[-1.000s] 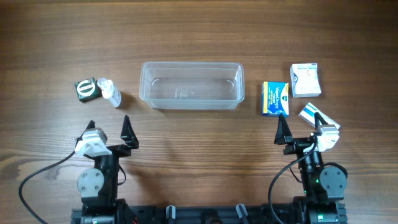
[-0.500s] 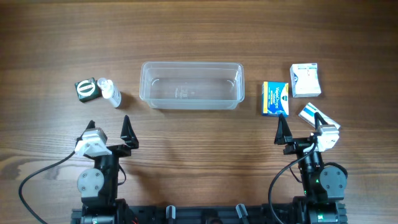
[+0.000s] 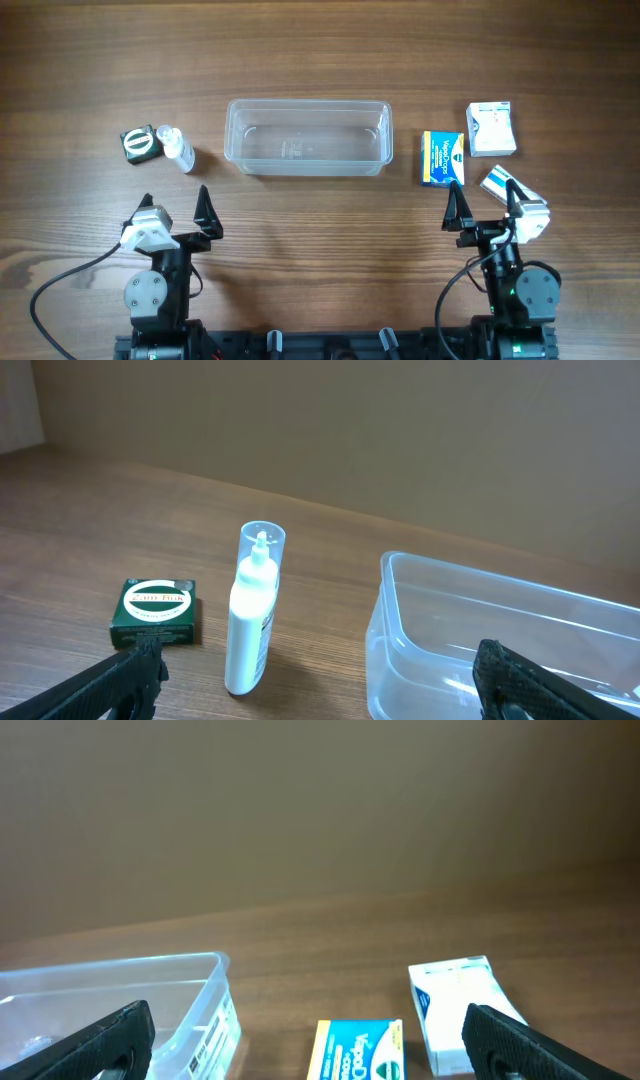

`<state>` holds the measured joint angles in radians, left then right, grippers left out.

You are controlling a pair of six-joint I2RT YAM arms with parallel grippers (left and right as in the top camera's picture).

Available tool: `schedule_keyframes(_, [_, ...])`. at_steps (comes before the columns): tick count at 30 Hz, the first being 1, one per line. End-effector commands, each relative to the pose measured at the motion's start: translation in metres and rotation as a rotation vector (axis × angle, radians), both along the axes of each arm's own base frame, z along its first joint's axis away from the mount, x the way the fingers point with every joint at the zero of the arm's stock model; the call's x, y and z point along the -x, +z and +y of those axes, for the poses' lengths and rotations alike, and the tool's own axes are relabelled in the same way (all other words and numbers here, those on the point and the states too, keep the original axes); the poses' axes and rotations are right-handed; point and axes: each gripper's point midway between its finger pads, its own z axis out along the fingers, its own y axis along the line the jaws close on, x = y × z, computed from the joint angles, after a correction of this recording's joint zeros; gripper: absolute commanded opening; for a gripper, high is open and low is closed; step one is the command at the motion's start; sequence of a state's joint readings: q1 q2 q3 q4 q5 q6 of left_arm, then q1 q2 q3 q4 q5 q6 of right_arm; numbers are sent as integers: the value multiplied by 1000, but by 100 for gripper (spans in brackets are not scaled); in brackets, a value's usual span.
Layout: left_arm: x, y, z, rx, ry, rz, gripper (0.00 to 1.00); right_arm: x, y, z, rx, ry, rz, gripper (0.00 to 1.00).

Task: Pack container

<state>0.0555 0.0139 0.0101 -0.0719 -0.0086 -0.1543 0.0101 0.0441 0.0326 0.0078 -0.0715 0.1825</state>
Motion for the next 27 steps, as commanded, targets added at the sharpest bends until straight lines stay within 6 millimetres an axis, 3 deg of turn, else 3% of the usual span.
schedule_keyframes(1, [0,-2,0,-18,-3,5,100,-1,38,4,-1,23,9,100])
schedule_keyframes(8, [0,-2,0,-18,-3,5,100,-42,90,15,-10,87,204,100])
schedule_keyframes(11, [0,-2,0,-18,-3,5,100,-70,102,15,-13,89,339,100])
schedule_keyframes(14, [0,-2,0,-18,-3,5,100,-101,106,15,134,127,483,100])
schedule_keyframes(19, [0,-2,0,-18,-3,5,100,-134,89,14,313,202,668,100])
schedule_keyframes(27, [0,-2,0,-18,-3,5,100,-161,15,12,303,231,868,100])
